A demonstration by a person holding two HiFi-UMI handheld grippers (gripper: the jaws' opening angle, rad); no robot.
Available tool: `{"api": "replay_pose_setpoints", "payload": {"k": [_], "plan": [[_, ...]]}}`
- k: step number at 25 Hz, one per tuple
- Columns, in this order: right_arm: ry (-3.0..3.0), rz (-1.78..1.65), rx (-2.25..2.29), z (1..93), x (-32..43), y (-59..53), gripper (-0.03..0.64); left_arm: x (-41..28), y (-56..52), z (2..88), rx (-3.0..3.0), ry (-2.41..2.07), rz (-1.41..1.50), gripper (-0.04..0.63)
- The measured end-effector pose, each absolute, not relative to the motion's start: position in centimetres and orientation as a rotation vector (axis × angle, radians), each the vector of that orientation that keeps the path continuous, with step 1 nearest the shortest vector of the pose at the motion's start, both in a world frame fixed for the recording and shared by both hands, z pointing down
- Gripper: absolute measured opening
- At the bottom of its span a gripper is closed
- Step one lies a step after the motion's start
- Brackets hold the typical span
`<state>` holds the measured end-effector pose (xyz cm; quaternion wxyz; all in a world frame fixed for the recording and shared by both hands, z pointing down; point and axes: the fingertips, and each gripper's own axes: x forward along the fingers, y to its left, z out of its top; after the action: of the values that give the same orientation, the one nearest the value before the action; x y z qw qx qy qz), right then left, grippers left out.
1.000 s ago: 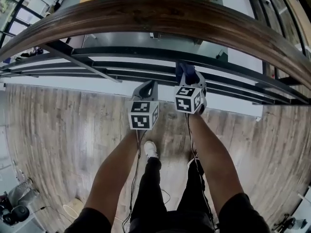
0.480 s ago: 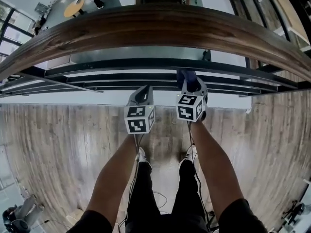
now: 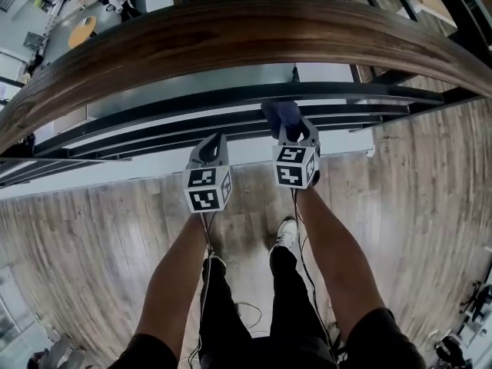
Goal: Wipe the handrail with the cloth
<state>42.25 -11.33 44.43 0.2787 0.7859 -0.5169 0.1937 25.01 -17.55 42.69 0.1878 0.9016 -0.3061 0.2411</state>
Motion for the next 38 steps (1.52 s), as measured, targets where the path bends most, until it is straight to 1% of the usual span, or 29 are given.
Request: {"api": "replay_pose_setpoints", "payload": {"k": [5, 12, 24, 33, 38], "plan": [[-1.325, 0.621, 2.134, 46.7, 48.1, -6.2, 0.109, 29.8, -14.7, 42.5, 2.568, -0.804, 0.676, 0.003], [-1.334, 0.492, 2.253, 43.9, 55.9, -2.7, 0.101, 35.7, -10.9, 42.7, 2.621, -0.713, 0.691, 0.003], [-1.188, 0.531, 2.293, 45.0, 72.7, 3.5, 0.101, 48.0, -5.8, 42.8, 2.677, -0.601, 0.668, 0.003], [-1.036, 0.533, 2.333, 44.9, 80.1, 7.7, 0.1, 49.9, -4.0, 43.5, 2.688, -0.556, 0.625, 0.003], [-1.041, 0.483, 2.401, 45.3, 80.1, 7.8, 0.1, 47.5, -4.6, 46.2, 2.681, -0.603, 0.613, 0.003]]}}
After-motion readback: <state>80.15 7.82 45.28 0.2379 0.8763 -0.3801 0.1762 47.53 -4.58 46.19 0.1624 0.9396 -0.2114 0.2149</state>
